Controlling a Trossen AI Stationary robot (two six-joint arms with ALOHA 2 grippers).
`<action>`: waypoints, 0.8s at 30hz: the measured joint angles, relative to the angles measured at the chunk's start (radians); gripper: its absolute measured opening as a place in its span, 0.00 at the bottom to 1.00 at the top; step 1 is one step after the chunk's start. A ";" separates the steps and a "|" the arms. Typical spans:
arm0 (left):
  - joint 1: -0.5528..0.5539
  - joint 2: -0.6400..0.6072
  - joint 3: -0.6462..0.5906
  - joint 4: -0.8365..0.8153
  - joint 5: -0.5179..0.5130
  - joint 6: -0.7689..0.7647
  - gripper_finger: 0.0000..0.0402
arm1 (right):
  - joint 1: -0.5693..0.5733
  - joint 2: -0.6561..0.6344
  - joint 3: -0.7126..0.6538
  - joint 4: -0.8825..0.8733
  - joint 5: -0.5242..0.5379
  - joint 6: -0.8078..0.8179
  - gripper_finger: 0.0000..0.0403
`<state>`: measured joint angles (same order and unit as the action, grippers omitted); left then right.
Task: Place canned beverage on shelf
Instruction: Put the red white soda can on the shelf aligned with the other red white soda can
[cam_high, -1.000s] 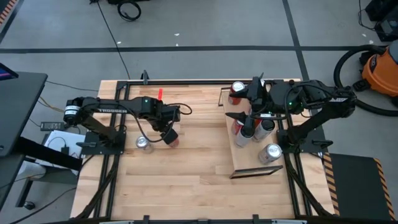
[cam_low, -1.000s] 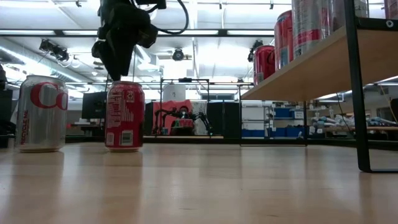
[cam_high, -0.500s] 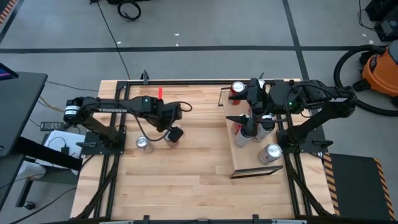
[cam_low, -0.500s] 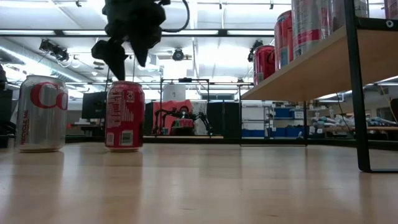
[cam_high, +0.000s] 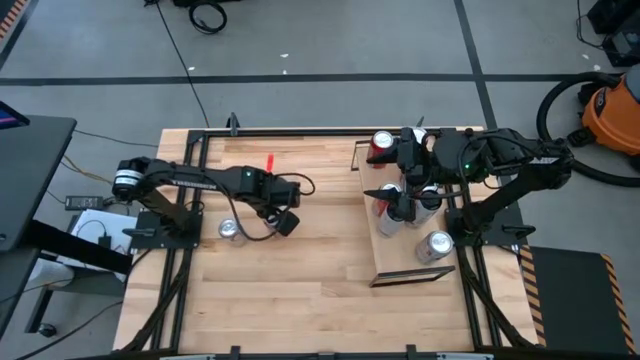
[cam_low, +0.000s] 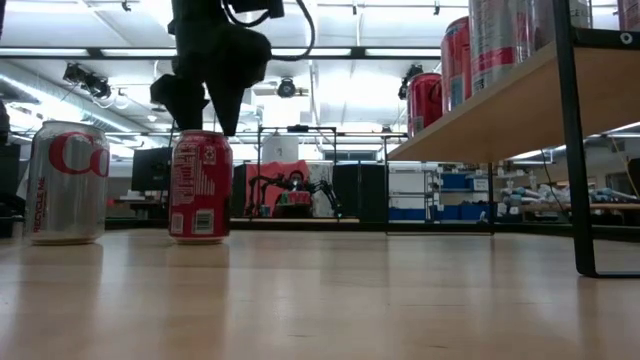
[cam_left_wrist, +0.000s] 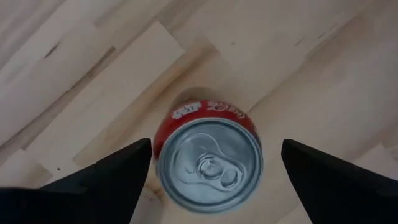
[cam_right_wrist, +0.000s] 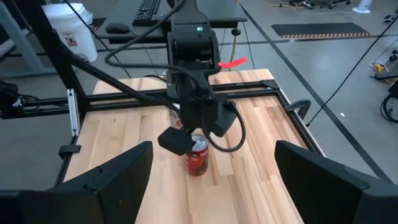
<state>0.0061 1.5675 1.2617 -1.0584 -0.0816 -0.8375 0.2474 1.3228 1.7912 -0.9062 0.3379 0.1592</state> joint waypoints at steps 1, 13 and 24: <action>-0.001 0.006 0.000 -0.003 -0.001 0.001 0.93 | 0.000 0.000 0.000 0.000 0.000 0.000 0.86; 0.004 0.149 -0.001 -0.004 0.053 0.020 0.89 | 0.000 0.000 0.000 -0.001 0.000 0.000 0.86; 0.004 0.177 0.000 0.045 0.069 0.115 0.77 | 0.000 0.000 0.000 -0.002 -0.004 -0.002 0.86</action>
<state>0.0105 1.7448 1.2617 -1.0133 -0.0125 -0.7230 0.2474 1.3228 1.7912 -0.9085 0.3337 0.1574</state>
